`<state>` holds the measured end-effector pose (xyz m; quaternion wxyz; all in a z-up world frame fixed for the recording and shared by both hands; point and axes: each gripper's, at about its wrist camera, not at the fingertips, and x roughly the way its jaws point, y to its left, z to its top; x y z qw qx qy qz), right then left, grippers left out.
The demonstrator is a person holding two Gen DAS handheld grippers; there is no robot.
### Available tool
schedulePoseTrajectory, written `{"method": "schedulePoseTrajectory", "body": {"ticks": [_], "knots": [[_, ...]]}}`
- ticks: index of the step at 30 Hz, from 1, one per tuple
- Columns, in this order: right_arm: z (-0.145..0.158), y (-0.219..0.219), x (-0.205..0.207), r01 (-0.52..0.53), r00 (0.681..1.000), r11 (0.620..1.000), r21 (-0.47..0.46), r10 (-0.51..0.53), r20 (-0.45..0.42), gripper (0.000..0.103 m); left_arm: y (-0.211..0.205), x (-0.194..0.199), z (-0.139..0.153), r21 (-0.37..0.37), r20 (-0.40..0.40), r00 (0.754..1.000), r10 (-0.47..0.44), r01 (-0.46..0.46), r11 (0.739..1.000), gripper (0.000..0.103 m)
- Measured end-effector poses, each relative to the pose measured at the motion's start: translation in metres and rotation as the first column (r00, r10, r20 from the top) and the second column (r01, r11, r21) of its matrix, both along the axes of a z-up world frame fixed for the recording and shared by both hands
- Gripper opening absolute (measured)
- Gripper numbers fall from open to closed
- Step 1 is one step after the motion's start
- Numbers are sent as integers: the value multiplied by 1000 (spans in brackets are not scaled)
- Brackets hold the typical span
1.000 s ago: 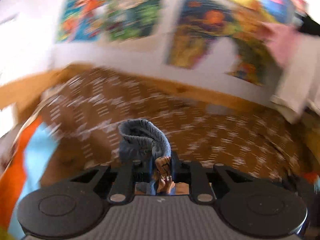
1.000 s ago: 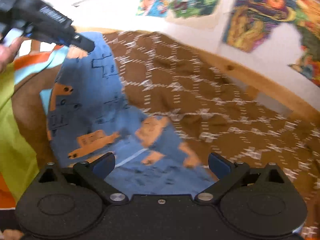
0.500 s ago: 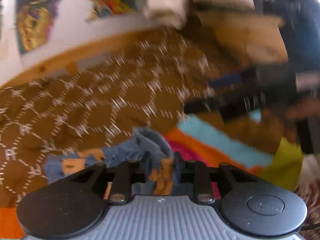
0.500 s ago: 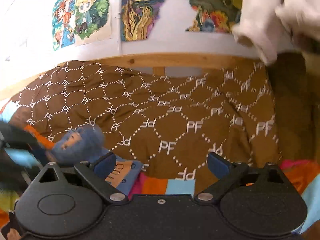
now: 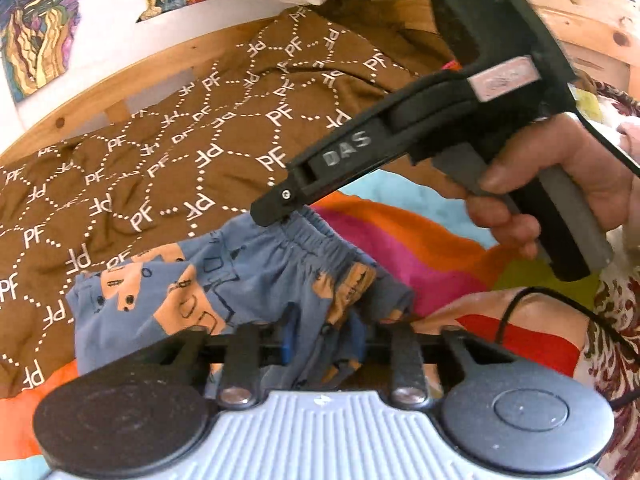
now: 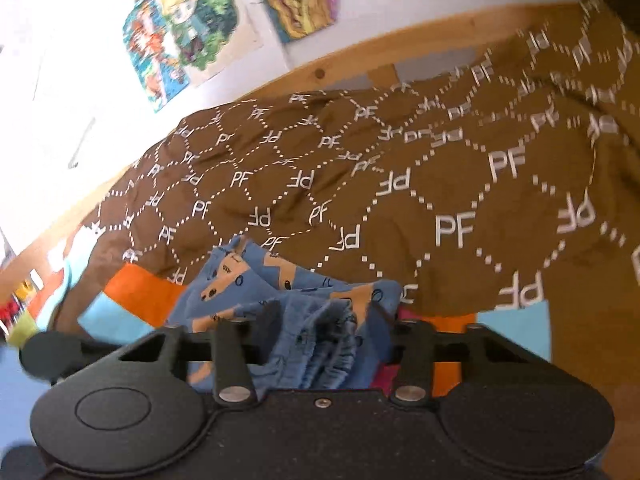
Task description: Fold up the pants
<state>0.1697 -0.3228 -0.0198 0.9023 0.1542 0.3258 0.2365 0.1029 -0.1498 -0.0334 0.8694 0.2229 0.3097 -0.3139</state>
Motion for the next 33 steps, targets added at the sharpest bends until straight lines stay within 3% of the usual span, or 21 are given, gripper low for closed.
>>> {"method": "schedulePoseTrajectory", "body": {"ticks": [4, 8, 12, 14, 15, 17, 18, 20, 21, 22, 24, 28, 30, 33], "knots": [[-1, -7, -2, 21, 1000, 1000, 18, -21, -16, 13, -1, -3, 3, -6, 12, 1000, -4, 4, 1000, 9], [13, -15, -9, 44, 999, 999, 12, -44, 4, 12, -1, -10, 10, -23, 35, 999, -22, 23, 999, 9], [8, -13, -9, 51, 998, 998, -24, -52, -21, 12, -5, -7, 3, -23, -3, 1000, -31, 31, 999, 9], [1, -8, -7, 47, 998, 996, -76, -50, -43, 12, -5, -3, -6, -3, -30, 999, -42, 42, 999, 15], [-2, -7, -7, 46, 998, 994, -100, -50, -40, 14, -4, -3, -9, -7, -32, 999, -38, 38, 999, 16], [-8, -5, -12, 57, 998, 988, -145, -61, -22, 22, 4, -5, -5, -46, -55, 998, -37, 35, 998, 35], [-9, -6, -16, 75, 997, 986, -151, -77, -10, 29, 11, -6, 1, -79, -70, 997, -37, 32, 996, 51], [-6, -7, -24, 105, 995, 980, -168, -103, 16, 39, 32, -11, 16, -162, -38, 999, 6, -12, 987, 55], [-2, -6, -31, 129, 991, 973, -193, -121, 50, 51, 43, -12, 23, -188, -9, 999, 48, -49, 981, 60], [1, -4, -36, 151, 987, 965, -214, -136, 84, 69, 53, -11, 28, -204, 19, 994, 104, -98, 974, 72], [9, 4, -49, 209, 970, 944, -257, -167, 176, 84, 72, 0, 34, -219, 77, 953, 293, -270, 938, 92], [15, 38, -61, 336, 922, 876, -346, -231, 310, 102, 89, 44, 19, -187, 61, 814, 578, -559, 807, 94], [11, 60, -62, 339, 916, 847, -409, -198, 349, 102, 89, 62, 3, -177, 32, 781, 624, -610, 772, 94], [-4, 91, -60, 305, 920, 776, -552, -90, 382, 101, 81, 78, -17, -109, 48, 750, 659, -652, 750, 95]]}}
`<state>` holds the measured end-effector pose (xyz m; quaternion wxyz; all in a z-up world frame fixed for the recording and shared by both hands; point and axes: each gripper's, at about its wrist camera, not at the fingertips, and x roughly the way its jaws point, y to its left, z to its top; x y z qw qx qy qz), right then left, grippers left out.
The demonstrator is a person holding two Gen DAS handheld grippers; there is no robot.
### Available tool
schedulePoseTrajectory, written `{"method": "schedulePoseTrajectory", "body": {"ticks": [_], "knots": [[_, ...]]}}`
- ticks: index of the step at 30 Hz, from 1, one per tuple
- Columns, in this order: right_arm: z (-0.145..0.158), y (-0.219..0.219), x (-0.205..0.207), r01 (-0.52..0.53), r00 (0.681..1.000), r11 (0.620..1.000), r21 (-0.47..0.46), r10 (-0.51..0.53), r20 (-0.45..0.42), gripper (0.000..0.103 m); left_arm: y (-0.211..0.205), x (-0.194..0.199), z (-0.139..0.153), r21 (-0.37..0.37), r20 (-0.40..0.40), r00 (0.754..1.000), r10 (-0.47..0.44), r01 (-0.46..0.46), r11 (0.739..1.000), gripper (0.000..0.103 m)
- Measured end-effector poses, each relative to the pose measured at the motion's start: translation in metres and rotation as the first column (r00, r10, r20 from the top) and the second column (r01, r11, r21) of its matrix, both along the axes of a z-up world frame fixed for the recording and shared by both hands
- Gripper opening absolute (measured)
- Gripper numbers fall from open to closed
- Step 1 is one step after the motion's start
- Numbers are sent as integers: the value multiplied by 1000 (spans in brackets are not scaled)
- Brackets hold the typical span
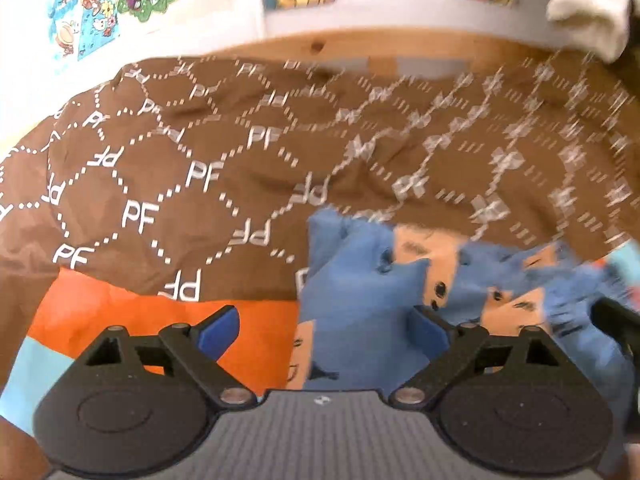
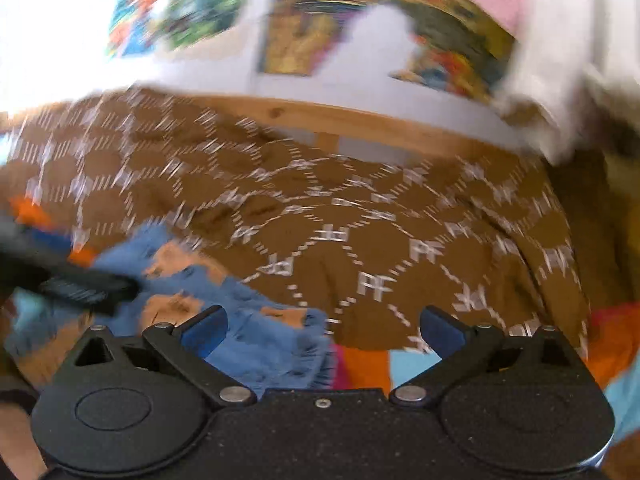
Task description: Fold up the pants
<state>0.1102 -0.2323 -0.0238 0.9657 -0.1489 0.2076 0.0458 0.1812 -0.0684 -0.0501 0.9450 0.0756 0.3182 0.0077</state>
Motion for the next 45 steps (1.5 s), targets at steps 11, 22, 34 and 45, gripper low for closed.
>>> {"method": "schedulePoseTrajectory", "body": {"ticks": [11, 22, 34, 45], "knots": [[-9, -34, -26, -83, 987, 994, -69, 72, -143, 102, 27, 1, -16, -115, -13, 1000, 16, -18, 993, 103], [10, -34, 18, 1, 1000, 997, 83, 0, -14, 102, 20, 37, 17, -5, 72, 995, -71, 71, 997, 99], [-32, -66, 45, 117, 985, 984, 137, -97, -144, 102, 25, 56, -15, -16, 37, 999, -18, 18, 1000, 103], [18, -51, -5, -15, 983, 985, 173, 46, -177, 102, 22, -34, 28, -110, 15, 992, -128, 129, 985, 103]]}}
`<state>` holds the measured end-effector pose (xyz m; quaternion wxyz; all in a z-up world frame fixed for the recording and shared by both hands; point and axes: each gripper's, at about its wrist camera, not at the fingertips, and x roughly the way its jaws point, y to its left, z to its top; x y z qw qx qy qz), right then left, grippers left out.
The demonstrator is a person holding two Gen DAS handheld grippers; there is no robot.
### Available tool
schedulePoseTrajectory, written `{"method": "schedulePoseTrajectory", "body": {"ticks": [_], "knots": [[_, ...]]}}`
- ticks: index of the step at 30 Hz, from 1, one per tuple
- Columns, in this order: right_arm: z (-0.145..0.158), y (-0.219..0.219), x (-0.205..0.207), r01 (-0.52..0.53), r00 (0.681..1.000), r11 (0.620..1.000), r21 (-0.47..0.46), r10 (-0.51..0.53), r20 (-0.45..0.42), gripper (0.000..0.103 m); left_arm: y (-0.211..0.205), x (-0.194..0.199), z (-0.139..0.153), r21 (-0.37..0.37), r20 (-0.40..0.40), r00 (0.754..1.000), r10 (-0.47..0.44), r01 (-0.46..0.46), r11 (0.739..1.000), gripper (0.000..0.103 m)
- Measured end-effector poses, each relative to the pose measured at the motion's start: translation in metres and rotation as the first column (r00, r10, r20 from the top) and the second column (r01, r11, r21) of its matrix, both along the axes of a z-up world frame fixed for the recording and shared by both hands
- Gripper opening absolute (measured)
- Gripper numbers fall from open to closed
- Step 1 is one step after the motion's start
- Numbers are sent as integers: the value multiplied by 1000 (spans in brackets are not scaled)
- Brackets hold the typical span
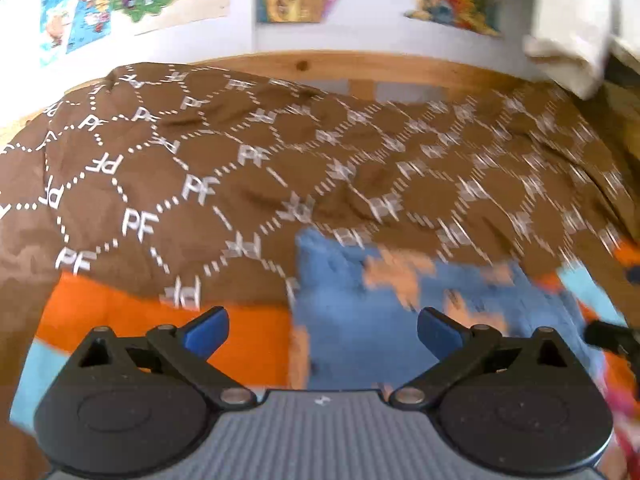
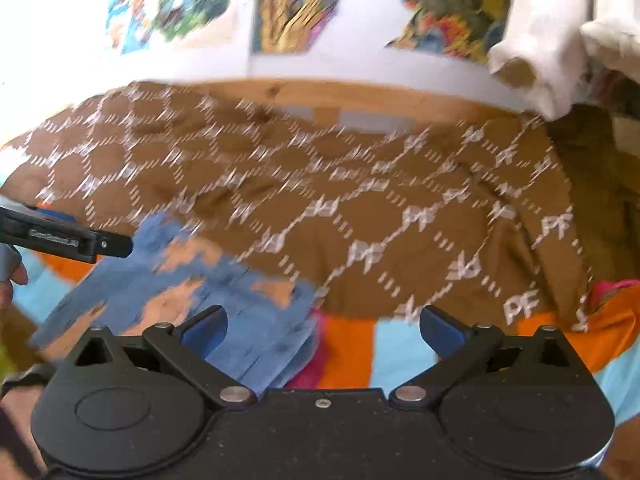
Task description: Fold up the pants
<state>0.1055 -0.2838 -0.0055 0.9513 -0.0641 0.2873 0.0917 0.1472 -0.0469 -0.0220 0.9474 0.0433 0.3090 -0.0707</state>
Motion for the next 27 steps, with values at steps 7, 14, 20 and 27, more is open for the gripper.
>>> {"method": "schedulePoseTrajectory", "body": {"ticks": [7, 14, 20, 27], "knots": [[-24, 1, -5, -12, 991, 999, -48, 5, -131, 102, 0, -33, -38, 75, -85, 996, 3, 4, 997, 103], [-25, 5, -6, -40, 990, 997, -61, 31, -141, 102, 6, -33, -36, 55, -115, 993, 14, -8, 998, 103], [-12, -1, -9, -48, 994, 999, -23, 45, -97, 102, 9, -33, -38, 31, -133, 991, 25, -21, 999, 103], [-2, -14, 3, 8, 1000, 998, 55, -7, -9, 102, 11, -32, -39, 22, -136, 991, 23, -21, 1000, 103]]}}
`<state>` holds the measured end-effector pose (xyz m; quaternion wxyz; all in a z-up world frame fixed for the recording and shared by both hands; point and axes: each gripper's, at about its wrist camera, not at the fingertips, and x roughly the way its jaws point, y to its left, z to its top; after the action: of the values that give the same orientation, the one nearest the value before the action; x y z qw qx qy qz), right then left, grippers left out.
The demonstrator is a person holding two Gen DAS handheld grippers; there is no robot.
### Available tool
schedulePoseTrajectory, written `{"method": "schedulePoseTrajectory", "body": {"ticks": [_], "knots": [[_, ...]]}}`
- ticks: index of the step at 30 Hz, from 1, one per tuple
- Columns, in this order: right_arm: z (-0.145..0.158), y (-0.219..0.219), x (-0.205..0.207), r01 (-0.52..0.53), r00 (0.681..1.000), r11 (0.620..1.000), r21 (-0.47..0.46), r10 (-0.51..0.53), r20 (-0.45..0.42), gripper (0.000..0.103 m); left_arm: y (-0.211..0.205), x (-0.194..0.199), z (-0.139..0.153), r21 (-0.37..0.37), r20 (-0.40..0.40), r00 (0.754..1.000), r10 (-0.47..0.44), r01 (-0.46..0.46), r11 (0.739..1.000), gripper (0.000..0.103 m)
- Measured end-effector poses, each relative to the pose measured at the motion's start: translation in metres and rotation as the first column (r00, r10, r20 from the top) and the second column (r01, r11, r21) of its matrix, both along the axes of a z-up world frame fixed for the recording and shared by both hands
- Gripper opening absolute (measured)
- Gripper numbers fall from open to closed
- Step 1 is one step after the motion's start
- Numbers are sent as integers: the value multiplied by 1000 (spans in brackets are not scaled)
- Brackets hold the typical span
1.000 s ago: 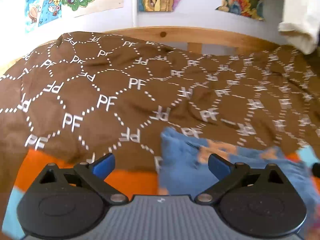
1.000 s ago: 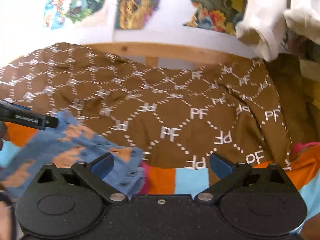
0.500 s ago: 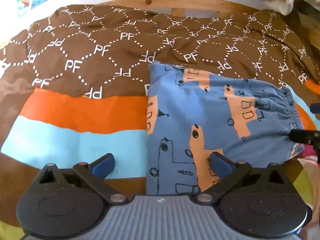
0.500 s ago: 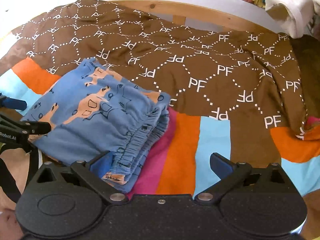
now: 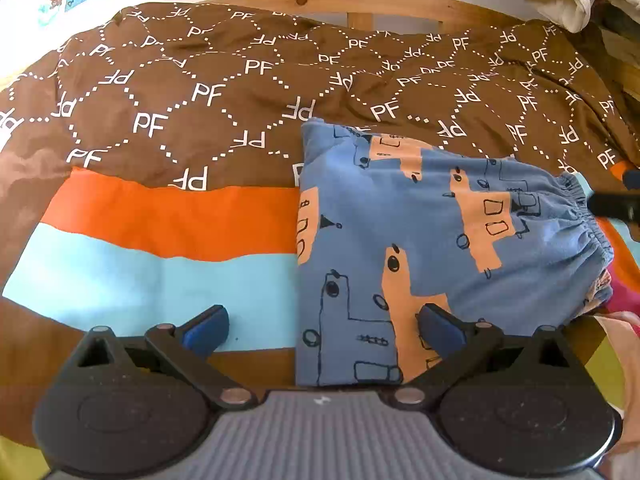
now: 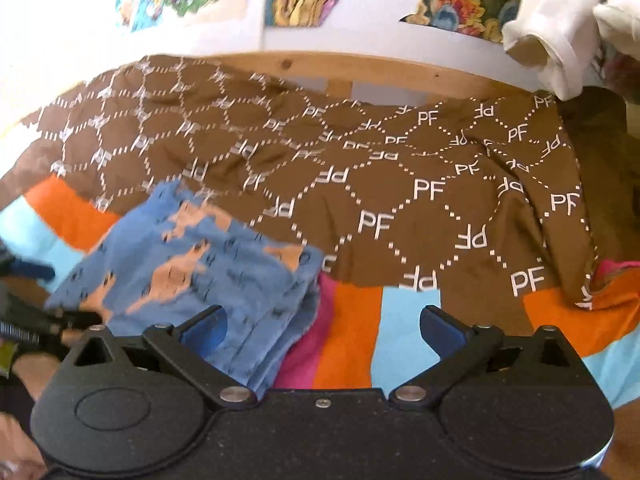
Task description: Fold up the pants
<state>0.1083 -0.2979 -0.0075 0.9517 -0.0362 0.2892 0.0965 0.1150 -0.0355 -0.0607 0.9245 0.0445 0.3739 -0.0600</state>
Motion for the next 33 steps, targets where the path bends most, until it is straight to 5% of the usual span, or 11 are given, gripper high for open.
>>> {"method": "schedulePoseTrajectory", "body": {"ticks": [9, 14, 22, 28, 33], "knots": [[-14, -14, 47, 52, 998, 993, 103, -47, -45, 102, 1, -2, -1, -4, 2, 1000, -1, 1, 1000, 103], [-32, -6, 58, 41, 997, 999, -1, -41, -72, 102, 1, -3, -2, -3, 10, 1000, -10, 10, 1000, 103], [-2, -25, 42, -8, 1000, 995, 101, 8, 3, 102, 5, 4, 17, -28, -59, 996, -71, 70, 997, 103], [-11, -40, 58, -173, 969, 907, 384, 226, -96, 102, 20, 7, 28, -238, -53, 983, -175, 158, 958, 103], [-27, -42, 85, -234, 931, 843, 484, 338, -139, 102, 38, 26, 13, -414, -97, 982, -161, 107, 904, 103]]}}
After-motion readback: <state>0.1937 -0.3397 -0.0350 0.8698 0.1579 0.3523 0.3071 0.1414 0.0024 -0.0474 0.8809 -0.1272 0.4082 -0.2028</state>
